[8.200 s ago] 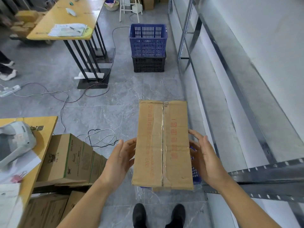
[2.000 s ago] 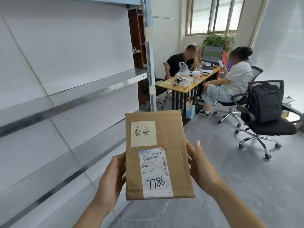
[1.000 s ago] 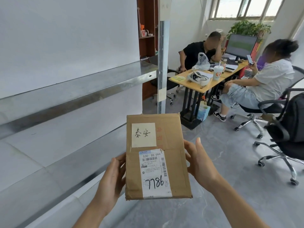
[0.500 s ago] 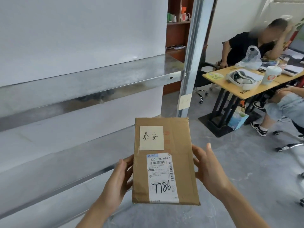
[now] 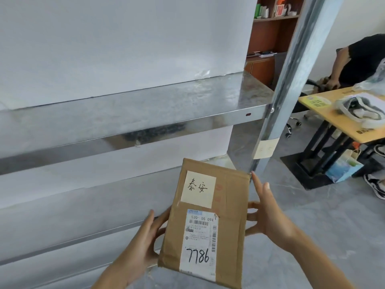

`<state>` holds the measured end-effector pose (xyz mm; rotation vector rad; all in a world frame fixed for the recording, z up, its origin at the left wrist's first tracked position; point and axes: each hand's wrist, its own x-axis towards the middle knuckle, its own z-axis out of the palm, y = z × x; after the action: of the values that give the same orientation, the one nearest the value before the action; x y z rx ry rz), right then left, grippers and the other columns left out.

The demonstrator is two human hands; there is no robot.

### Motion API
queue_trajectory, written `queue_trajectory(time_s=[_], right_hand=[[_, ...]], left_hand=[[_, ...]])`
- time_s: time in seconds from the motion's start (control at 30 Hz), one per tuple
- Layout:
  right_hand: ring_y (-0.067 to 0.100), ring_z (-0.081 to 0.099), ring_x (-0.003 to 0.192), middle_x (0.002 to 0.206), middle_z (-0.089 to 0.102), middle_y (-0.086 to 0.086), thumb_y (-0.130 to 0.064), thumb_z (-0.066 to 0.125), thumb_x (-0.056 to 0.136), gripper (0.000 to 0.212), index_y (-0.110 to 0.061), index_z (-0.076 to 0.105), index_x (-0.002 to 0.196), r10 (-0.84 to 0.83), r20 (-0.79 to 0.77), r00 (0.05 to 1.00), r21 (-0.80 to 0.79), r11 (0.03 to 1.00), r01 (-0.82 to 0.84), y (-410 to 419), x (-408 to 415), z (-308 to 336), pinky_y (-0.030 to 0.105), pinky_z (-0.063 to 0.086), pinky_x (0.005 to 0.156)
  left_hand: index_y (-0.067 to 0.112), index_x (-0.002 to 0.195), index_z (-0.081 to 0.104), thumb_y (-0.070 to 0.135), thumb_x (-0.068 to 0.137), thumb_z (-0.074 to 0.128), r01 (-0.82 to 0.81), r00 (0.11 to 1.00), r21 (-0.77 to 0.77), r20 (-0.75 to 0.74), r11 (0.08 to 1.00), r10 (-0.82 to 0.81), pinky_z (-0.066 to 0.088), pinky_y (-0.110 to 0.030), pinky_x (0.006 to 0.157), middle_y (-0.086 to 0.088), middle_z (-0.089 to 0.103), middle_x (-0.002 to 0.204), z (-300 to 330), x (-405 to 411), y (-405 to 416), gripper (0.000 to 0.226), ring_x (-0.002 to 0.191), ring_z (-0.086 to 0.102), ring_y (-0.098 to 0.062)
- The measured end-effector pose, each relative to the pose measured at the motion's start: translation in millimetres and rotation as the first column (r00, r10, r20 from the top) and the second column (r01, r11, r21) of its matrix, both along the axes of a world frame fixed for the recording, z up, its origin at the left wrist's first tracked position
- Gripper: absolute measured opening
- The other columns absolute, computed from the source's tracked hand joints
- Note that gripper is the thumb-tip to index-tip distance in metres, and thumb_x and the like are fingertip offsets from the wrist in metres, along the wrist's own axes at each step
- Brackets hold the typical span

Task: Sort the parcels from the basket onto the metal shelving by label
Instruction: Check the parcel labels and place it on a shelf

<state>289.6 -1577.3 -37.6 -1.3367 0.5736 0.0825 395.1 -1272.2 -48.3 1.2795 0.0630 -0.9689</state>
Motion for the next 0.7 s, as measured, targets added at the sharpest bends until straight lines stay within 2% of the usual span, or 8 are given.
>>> queue_trajectory(time_s=[0.1,0.2,0.33,0.4,0.47,0.53,0.6,0.7], right_hand=[[0.043,0.075,0.110,0.132,0.064,0.023,-0.085,0.024,0.083,0.067,-0.072,0.027,0.148,0.038,-0.025,0.999,-0.004,0.999,-0.038,-4,13,-2,0.061,0.063,0.086],[0.045,0.078,0.101,0.130,0.064,0.029,-0.080,0.026,0.086,0.068,-0.057,0.039,0.149,0.025,-0.018,1.000,0.038,0.999,-0.025,-2,25,-4,0.058,0.064,0.086],[0.049,0.077,0.101,0.139,0.059,0.025,-0.071,0.026,0.094,0.066,-0.039,0.050,0.146,-0.058,0.059,0.997,0.151,0.987,0.049,5,32,-9,0.057,0.064,0.089],[0.052,0.075,0.103,0.140,0.059,0.024,-0.068,0.029,0.095,0.066,-0.027,0.056,0.139,-0.114,0.087,0.990,0.197,0.976,0.095,11,34,-13,0.058,0.063,0.090],[0.051,0.075,0.105,0.138,0.065,0.021,-0.066,0.030,0.096,0.064,-0.017,0.060,0.124,-0.166,0.096,0.982,0.207,0.968,0.143,18,37,-19,0.057,0.063,0.090],[0.048,0.076,0.105,0.128,0.073,0.020,-0.066,0.030,0.094,0.058,-0.019,0.062,0.104,-0.188,0.099,0.977,0.192,0.967,0.167,26,40,-22,0.055,0.065,0.085],[0.042,0.077,0.104,0.117,0.078,0.016,-0.066,0.030,0.092,0.055,-0.026,0.066,0.090,-0.206,0.099,0.974,0.189,0.964,0.185,31,42,-25,0.053,0.066,0.080],[0.037,0.076,0.110,0.120,0.078,0.011,-0.068,0.032,0.093,0.059,-0.024,0.066,0.112,-0.253,0.107,0.962,0.192,0.954,0.229,28,42,-33,0.055,0.065,0.081]], left_hand=[[0.050,0.133,0.065,0.072,0.090,0.026,0.024,0.999,0.054,0.038,0.998,-0.026,0.062,-0.034,0.080,0.020,0.062,0.145,4,21,6,0.062,0.141,0.047,-0.010],[0.044,0.125,0.072,0.069,0.095,0.024,0.009,0.994,0.105,0.111,0.994,-0.021,0.060,-0.037,0.080,0.012,0.070,0.137,6,38,10,0.062,0.134,0.057,-0.012],[0.025,0.114,0.079,0.070,0.094,0.038,-0.177,0.963,0.056,0.217,0.983,0.161,0.049,-0.040,0.089,-0.008,0.075,0.126,0,55,13,0.064,0.119,0.063,-0.030],[0.017,0.113,0.078,0.064,0.095,0.041,-0.300,0.930,-0.019,0.218,0.954,0.297,0.049,-0.040,0.084,-0.012,0.077,0.118,-2,60,12,0.063,0.103,0.067,-0.027],[0.014,0.124,0.069,0.057,0.098,0.033,-0.382,0.900,-0.093,0.189,0.920,0.393,0.050,-0.042,0.083,-0.010,0.076,0.116,-4,63,8,0.062,0.099,0.068,-0.024],[0.021,0.133,0.061,0.049,0.105,0.027,-0.440,0.874,-0.142,0.157,0.887,0.459,0.049,-0.044,0.085,-0.006,0.073,0.117,-7,63,2,0.052,0.102,0.066,-0.025],[0.021,0.127,0.062,0.046,0.107,0.026,-0.486,0.854,-0.172,0.112,0.857,0.507,0.049,-0.045,0.084,-0.007,0.074,0.115,-11,62,-2,0.048,0.101,0.066,-0.025],[0.016,0.121,0.068,0.048,0.107,0.025,-0.453,0.872,-0.183,0.114,0.873,0.476,0.051,-0.045,0.083,-0.007,0.079,0.110,-15,61,-6,0.055,0.099,0.070,-0.025]])
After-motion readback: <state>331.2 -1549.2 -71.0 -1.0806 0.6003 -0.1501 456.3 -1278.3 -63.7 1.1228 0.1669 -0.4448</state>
